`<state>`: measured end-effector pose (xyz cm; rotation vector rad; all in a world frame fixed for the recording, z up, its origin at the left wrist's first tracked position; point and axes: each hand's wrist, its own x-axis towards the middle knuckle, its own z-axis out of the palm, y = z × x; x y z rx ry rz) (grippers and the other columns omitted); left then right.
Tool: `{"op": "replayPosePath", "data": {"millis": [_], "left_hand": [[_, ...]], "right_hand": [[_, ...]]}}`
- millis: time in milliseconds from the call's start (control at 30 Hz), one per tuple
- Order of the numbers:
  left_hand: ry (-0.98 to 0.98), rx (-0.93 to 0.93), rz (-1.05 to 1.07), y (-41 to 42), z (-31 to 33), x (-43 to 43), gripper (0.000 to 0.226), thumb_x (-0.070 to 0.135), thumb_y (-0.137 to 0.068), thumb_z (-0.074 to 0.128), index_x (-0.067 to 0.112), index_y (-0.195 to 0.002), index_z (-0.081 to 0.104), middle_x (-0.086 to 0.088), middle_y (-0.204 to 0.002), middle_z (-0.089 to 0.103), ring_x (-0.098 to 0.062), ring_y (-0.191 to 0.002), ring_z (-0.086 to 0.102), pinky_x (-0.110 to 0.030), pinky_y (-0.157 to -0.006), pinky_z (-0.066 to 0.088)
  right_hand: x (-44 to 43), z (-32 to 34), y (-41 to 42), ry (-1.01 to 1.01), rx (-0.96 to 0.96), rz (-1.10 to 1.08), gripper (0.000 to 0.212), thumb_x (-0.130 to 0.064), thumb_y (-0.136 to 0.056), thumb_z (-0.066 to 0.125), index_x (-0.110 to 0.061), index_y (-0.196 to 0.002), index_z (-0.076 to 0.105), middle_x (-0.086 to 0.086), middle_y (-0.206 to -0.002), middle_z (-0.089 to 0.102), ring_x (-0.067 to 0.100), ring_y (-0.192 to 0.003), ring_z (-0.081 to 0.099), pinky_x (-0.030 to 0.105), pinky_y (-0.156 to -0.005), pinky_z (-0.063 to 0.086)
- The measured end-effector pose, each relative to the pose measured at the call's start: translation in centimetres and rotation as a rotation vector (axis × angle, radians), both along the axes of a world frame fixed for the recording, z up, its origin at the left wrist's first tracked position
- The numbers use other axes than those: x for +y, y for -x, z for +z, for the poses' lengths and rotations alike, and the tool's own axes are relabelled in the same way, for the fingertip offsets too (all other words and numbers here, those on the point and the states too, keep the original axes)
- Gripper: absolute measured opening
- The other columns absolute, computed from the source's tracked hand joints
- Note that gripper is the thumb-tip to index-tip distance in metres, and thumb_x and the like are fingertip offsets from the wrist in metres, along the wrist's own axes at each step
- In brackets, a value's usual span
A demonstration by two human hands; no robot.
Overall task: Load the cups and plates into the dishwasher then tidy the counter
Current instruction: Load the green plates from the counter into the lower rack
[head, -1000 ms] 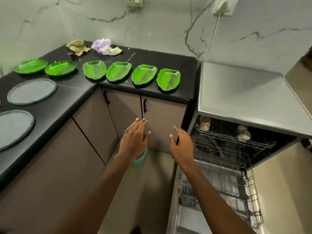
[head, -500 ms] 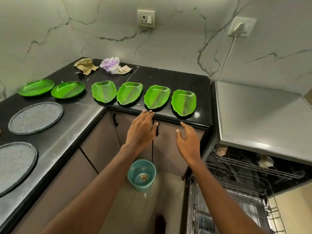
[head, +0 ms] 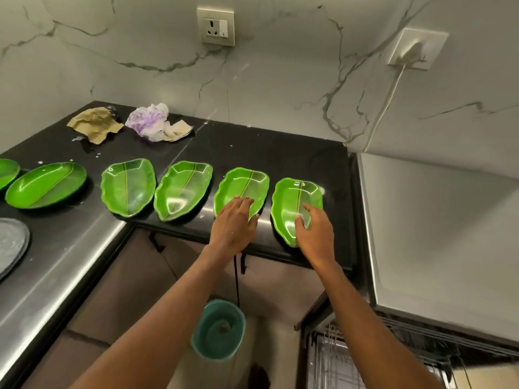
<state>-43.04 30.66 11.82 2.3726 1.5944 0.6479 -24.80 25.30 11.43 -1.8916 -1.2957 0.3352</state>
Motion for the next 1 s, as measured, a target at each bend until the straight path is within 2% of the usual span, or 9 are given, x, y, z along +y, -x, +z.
{"op": "replayPosePath", "data": {"millis": [267, 400, 533, 633, 700, 767, 833, 933, 1000], "left_hand": [[0.085, 0.232, 0.084, -1.4, -3.4, 5.4, 0.052, 0.052, -0.087, 0.054, 0.019, -0.127, 0.054, -0.003, -0.127, 0.054, -0.026, -0.121, 0.046, -0.039, -0.097, 0.039], [0.098, 0.361, 0.085, -1.3, -4.4, 6.4, 0.055, 0.063, -0.082, 0.054, 0.018, -0.114, 0.059, -0.004, -0.117, 0.056, -0.027, -0.112, 0.051, -0.041, -0.086, 0.045], [0.083, 0.367, 0.029, -1.8, -4.2, 6.4, 0.037, 0.046, -0.089, 0.053, 0.015, -0.108, 0.058, -0.005, -0.112, 0.057, -0.03, -0.103, 0.058, -0.039, -0.069, 0.048], [0.063, 0.362, -0.002, -2.1, -3.4, 6.1, 0.02, 0.027, -0.091, 0.052, 0.011, -0.101, 0.059, -0.007, -0.105, 0.058, -0.032, -0.095, 0.061, -0.038, -0.059, 0.047], [0.045, 0.375, -0.009, -1.9, -2.6, 5.9, 0.011, 0.021, -0.085, 0.059, 0.011, -0.089, 0.059, -0.008, -0.092, 0.06, -0.033, -0.08, 0.063, -0.037, -0.047, 0.045], [-0.009, 0.371, 0.025, -1.7, -1.9, 5.9, 0.013, 0.016, -0.075, 0.068, 0.012, -0.079, 0.056, -0.007, -0.078, 0.058, -0.032, -0.063, 0.061, -0.033, -0.037, 0.039], [-0.072, 0.334, 0.054, -1.4, -1.1, 5.8, 0.015, 0.012, -0.075, 0.068, 0.012, -0.078, 0.054, -0.007, -0.075, 0.055, -0.032, -0.059, 0.059, -0.032, -0.036, 0.036], [-0.105, 0.168, 0.093, -1.0, 0.5, 4.7, 0.006, 0.015, -0.089, 0.052, 0.01, -0.088, 0.05, -0.011, -0.087, 0.055, -0.037, -0.073, 0.06, -0.037, -0.047, 0.034], [-0.113, 0.071, 0.136, -0.8, 1.2, 3.7, 0.009, 0.019, -0.093, 0.044, 0.011, -0.093, 0.047, -0.011, -0.091, 0.055, -0.038, -0.077, 0.059, -0.038, -0.052, 0.033]], "right_hand": [[5.2, -2.1, -3.8, 0.268, -0.075, -0.085, 0.046, -0.025, -0.088, 0.062, -0.008, -0.13, 0.053, 0.011, -0.128, 0.051, 0.031, -0.118, 0.048, 0.037, -0.096, 0.041], [6.5, -2.6, -4.5, 0.317, -0.163, -0.132, 0.044, -0.024, -0.088, 0.063, -0.011, -0.128, 0.051, 0.008, -0.129, 0.046, 0.028, -0.117, 0.044, 0.036, -0.086, 0.044], [7.4, -3.0, -5.4, 0.4, -0.091, -0.179, 0.047, -0.021, -0.086, 0.066, -0.011, -0.127, 0.047, 0.011, -0.131, 0.042, 0.034, -0.112, 0.053, 0.039, -0.081, 0.047], [7.9, -3.3, -6.0, 0.44, 0.047, -0.216, 0.049, -0.023, -0.085, 0.069, -0.009, -0.126, 0.048, 0.014, -0.129, 0.052, 0.037, -0.111, 0.057, 0.038, -0.085, 0.046], [7.9, -3.4, -6.4, 0.456, 0.124, -0.231, 0.047, -0.027, -0.084, 0.071, -0.007, -0.123, 0.052, 0.015, -0.123, 0.06, 0.036, -0.112, 0.058, 0.037, -0.088, 0.045], [7.7, -3.4, -6.5, 0.461, 0.195, -0.247, 0.044, -0.028, -0.083, 0.071, -0.007, -0.118, 0.054, 0.015, -0.118, 0.063, 0.035, -0.108, 0.06, 0.036, -0.087, 0.046], [7.4, -3.3, -6.2, 0.428, 0.27, -0.243, 0.04, -0.027, -0.084, 0.067, -0.007, -0.115, 0.052, 0.015, -0.114, 0.063, 0.034, -0.102, 0.061, 0.041, -0.087, 0.052], [6.5, -2.8, -5.2, 0.37, 0.342, -0.232, 0.032, -0.025, -0.087, 0.06, -0.01, -0.111, 0.045, 0.014, -0.111, 0.06, 0.034, -0.098, 0.061, 0.05, -0.085, 0.053], [5.7, -2.5, -4.6, 0.323, 0.387, -0.236, 0.025, -0.023, -0.088, 0.056, -0.012, -0.106, 0.042, 0.012, -0.107, 0.06, 0.033, -0.095, 0.062, 0.051, -0.082, 0.054]]}}
